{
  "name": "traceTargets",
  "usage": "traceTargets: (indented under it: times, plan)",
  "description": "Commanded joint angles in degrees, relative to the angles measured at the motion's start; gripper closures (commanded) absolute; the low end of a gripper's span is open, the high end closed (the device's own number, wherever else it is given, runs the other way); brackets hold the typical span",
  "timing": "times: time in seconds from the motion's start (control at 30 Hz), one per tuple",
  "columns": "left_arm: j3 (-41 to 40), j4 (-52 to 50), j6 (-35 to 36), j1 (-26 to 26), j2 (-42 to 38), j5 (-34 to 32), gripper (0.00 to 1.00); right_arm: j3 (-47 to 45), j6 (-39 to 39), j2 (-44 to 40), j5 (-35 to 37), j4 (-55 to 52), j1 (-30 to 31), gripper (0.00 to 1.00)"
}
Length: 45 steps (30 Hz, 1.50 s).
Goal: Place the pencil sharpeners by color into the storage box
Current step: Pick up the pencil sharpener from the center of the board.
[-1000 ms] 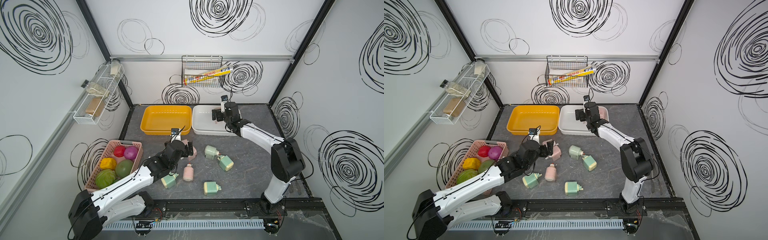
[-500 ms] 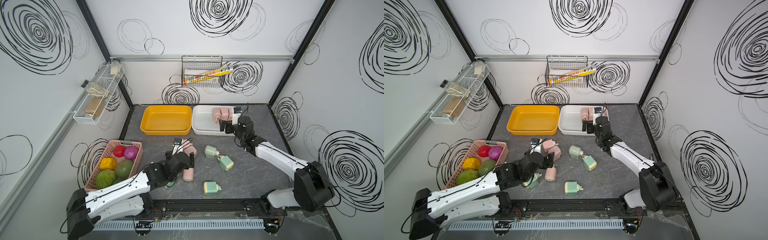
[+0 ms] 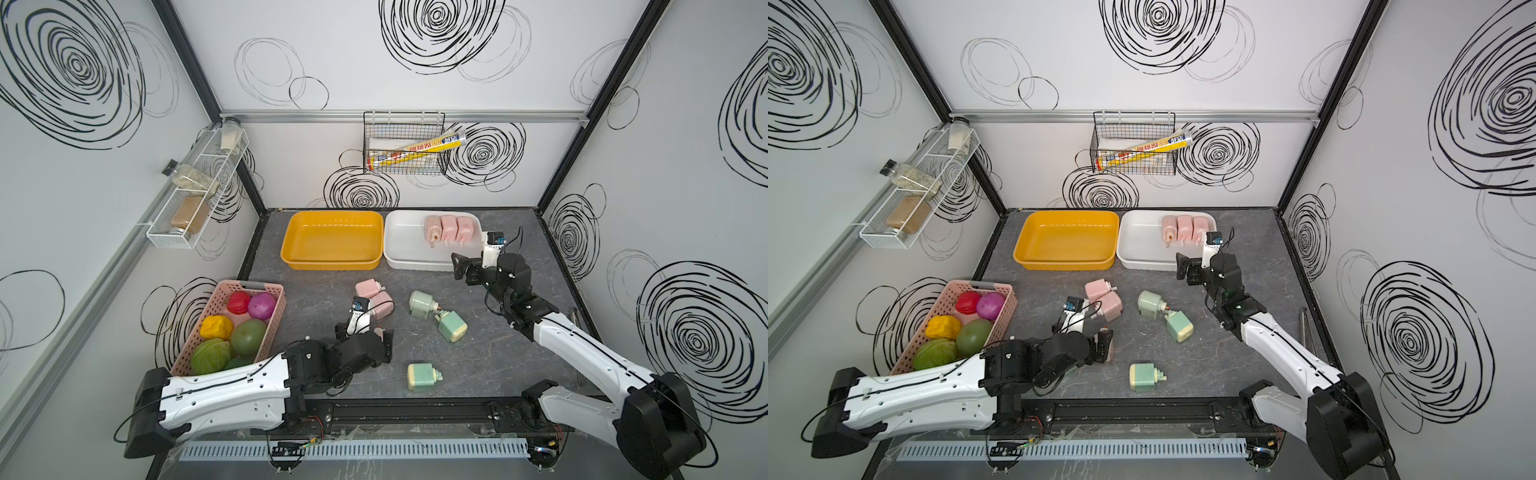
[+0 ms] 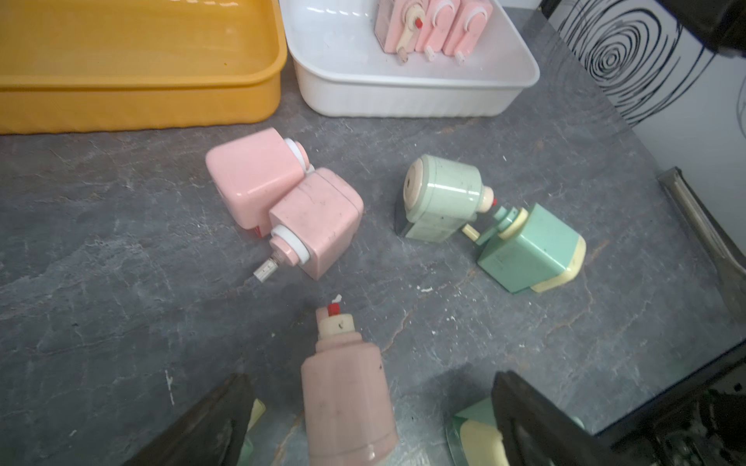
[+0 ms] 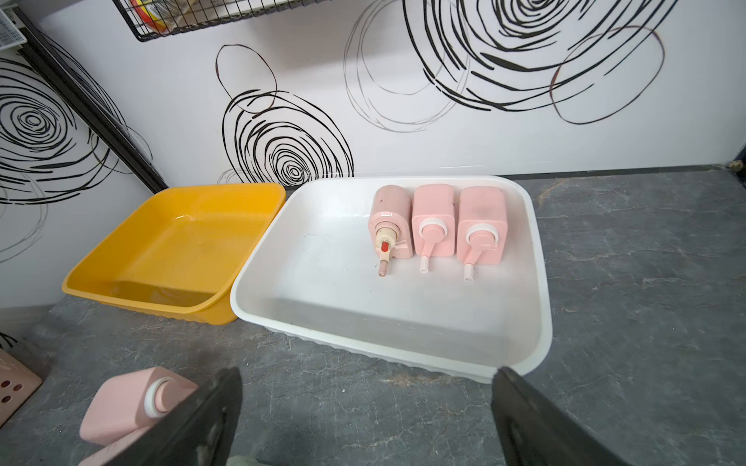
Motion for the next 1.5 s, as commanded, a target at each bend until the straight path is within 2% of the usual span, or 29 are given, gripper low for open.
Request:
traceTargets:
  times: [0.0,0.23,0.53,0.97,1.23,1.47]
  plan:
    - [-2.2,-1.7,-7.2,-3.9,0.7,-2.4,0.01,-0.4,0.2,-1.0,1.2,-3.8,-0.2,0.0]
    - [-7.1,2.8,-4.7,-7.8,1.4,0.0,0.01,0.0,-0.6,-1.9,1.5,-3.9,-0.1,0.0]
    - [-10.9,6.0,-6.4,-7.9,2.1,-3.5,0.01,1.0,-0.9,-2.1,1.7,-5.2,-0.1,0.0]
    - [-9.2,6.9,-7.2,-8.3,9.2,-5.6,0.02,2.0,-1.8,-3.3,2.8,-7.2,-0.1,0.0]
    - [-11.5,10.0,-6.3,-8.2,8.6,-5.6,0.16,1.4,-1.7,-5.1,3.4,-7.8,-0.1,0.0]
    - [-11.0,10.2,-5.8,-8.3,11.2,-5.7,0.19,1.4,-1.5,-5.8,3.4,-8.1,-0.1,0.0]
